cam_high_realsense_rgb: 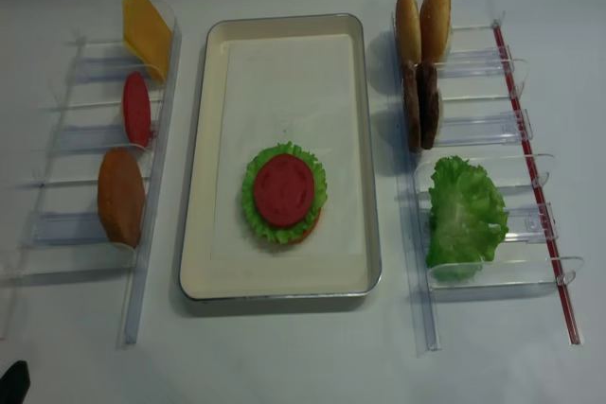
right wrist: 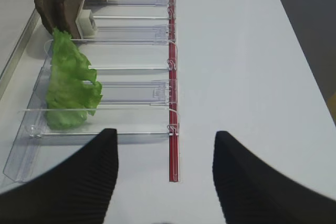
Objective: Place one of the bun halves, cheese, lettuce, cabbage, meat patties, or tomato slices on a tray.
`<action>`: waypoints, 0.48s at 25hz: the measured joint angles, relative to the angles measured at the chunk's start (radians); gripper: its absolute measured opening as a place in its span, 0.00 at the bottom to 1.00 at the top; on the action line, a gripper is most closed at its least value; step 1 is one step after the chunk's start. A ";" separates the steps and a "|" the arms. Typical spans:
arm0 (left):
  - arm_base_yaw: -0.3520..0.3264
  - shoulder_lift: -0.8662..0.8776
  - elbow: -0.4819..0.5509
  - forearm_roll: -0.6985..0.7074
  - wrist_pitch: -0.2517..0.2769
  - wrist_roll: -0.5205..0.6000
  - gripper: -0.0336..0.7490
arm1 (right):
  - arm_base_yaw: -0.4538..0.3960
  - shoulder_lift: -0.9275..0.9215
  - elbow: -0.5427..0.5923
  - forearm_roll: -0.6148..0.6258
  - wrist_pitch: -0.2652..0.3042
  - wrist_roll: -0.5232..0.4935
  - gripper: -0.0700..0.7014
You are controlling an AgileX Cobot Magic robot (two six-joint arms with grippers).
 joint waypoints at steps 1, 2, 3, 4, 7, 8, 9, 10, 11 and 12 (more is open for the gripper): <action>0.000 0.000 0.000 0.000 0.000 0.000 0.33 | 0.000 0.000 0.000 0.000 0.000 0.000 0.66; 0.000 0.000 0.000 0.000 0.000 0.000 0.33 | 0.000 0.000 0.000 0.000 0.000 0.000 0.66; 0.000 0.000 0.000 0.000 0.000 0.000 0.33 | 0.000 0.000 0.000 0.000 0.000 0.000 0.66; 0.000 0.000 0.000 0.000 0.000 0.000 0.33 | 0.000 0.000 0.000 0.000 0.000 0.000 0.66; 0.000 0.000 0.000 0.000 0.000 0.000 0.33 | 0.000 0.000 0.000 0.000 0.000 0.000 0.66; 0.000 0.000 0.000 0.000 0.000 0.000 0.33 | 0.000 0.000 0.000 0.000 0.000 0.000 0.66; 0.000 0.000 0.000 0.000 0.000 0.000 0.33 | 0.000 0.000 0.000 0.000 0.000 0.000 0.66; 0.000 0.000 0.000 0.000 0.000 0.000 0.33 | 0.000 0.000 0.000 0.000 0.000 0.000 0.66; 0.000 0.000 0.000 0.000 0.000 0.000 0.33 | 0.000 0.000 0.000 0.000 0.000 0.000 0.66; 0.000 0.000 0.000 0.000 0.000 0.000 0.33 | 0.000 0.000 0.000 0.000 0.000 0.000 0.66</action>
